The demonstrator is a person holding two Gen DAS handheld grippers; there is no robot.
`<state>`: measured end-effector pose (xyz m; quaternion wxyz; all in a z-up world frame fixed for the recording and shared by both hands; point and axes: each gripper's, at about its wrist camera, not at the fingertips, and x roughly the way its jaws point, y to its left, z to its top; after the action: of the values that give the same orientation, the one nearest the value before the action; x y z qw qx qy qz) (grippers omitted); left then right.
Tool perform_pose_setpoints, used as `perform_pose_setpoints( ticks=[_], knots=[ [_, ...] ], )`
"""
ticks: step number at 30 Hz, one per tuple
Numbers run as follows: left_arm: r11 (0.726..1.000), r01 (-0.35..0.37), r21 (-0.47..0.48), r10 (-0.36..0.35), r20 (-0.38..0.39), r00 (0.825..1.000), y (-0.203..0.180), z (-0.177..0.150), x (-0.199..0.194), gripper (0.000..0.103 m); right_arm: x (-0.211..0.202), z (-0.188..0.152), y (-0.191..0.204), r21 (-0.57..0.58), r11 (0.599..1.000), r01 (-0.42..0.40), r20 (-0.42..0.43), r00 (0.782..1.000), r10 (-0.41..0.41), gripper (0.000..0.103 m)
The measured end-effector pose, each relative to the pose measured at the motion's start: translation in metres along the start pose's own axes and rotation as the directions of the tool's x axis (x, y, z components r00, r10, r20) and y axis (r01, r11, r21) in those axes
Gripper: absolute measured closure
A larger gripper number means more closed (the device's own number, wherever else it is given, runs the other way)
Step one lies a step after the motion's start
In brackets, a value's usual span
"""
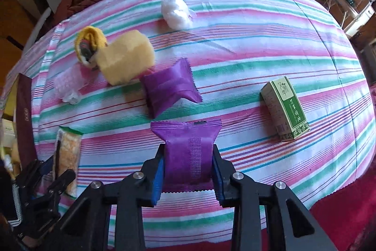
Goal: Organize objects
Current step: 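Carry the cracker pack with the left tool while the right tool carries the purple packet into tray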
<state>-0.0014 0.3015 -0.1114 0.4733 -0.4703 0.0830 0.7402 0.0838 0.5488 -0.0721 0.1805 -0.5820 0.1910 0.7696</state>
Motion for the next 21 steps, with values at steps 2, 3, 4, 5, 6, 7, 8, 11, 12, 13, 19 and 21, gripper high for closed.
perform_pose_setpoints(
  ticks=[2,3,4,5,6,7,8,11,12,13,19,21],
  knots=[
    [1.000,0.004,-0.010,-0.004,0.001,1.000,0.002,-0.001,-0.004,0.059,-0.013,-0.005,0.005,-0.015,1.000,-0.021,0.030,0.999,0.022,0.068],
    [1.000,0.005,-0.016,-0.005,0.002,1.000,0.003,-0.003,-0.007,0.060,-0.017,-0.004,0.014,-0.023,0.999,-0.031,0.045,0.998,0.032,0.068],
    [1.000,0.006,-0.030,-0.006,0.003,1.000,0.004,-0.003,-0.011,0.060,-0.024,-0.006,0.019,-0.037,0.998,-0.051,0.064,0.996,0.054,0.068],
    [0.999,0.012,-0.039,-0.012,0.006,1.000,0.004,-0.005,-0.016,0.060,-0.025,-0.003,0.033,-0.046,0.997,-0.062,0.075,0.995,0.065,0.068],
    [0.999,0.021,-0.045,-0.020,0.021,1.000,0.005,-0.006,-0.024,0.060,-0.030,-0.005,0.042,-0.064,0.995,-0.072,0.091,0.993,0.078,0.068],
    [0.999,0.023,-0.041,-0.021,0.035,0.999,0.006,-0.008,-0.033,0.060,-0.035,-0.006,0.054,-0.082,0.993,-0.084,0.106,0.990,0.093,0.068],
    [0.999,0.022,-0.042,-0.020,0.057,0.998,0.006,-0.009,-0.045,0.060,-0.041,-0.005,0.069,-0.095,0.991,-0.098,0.118,0.987,0.109,0.068],
    [0.997,0.024,-0.078,-0.013,0.135,0.991,0.015,-0.008,-0.084,0.060,-0.053,-0.005,0.109,-0.155,0.975,-0.161,0.153,0.971,0.184,0.068],
    [0.996,0.017,-0.090,-0.003,0.151,0.989,0.020,-0.007,-0.092,0.060,-0.056,-0.003,0.122,-0.177,0.967,-0.183,0.158,0.964,0.212,0.068],
    [0.993,0.004,-0.116,0.016,0.171,0.985,0.028,-0.007,-0.105,0.060,-0.059,-0.002,0.141,-0.209,0.954,-0.214,0.163,0.955,0.249,0.068],
    [0.951,-0.120,-0.284,0.192,0.238,0.952,0.095,-0.012,-0.171,0.060,-0.055,-0.002,0.250,-0.356,0.878,-0.320,0.112,0.918,0.381,0.068],
    [0.926,-0.174,-0.334,0.256,0.220,0.941,0.121,-0.012,-0.182,0.060,-0.048,-0.002,0.282,-0.390,0.854,-0.343,0.085,0.911,0.404,0.068]
  ],
)
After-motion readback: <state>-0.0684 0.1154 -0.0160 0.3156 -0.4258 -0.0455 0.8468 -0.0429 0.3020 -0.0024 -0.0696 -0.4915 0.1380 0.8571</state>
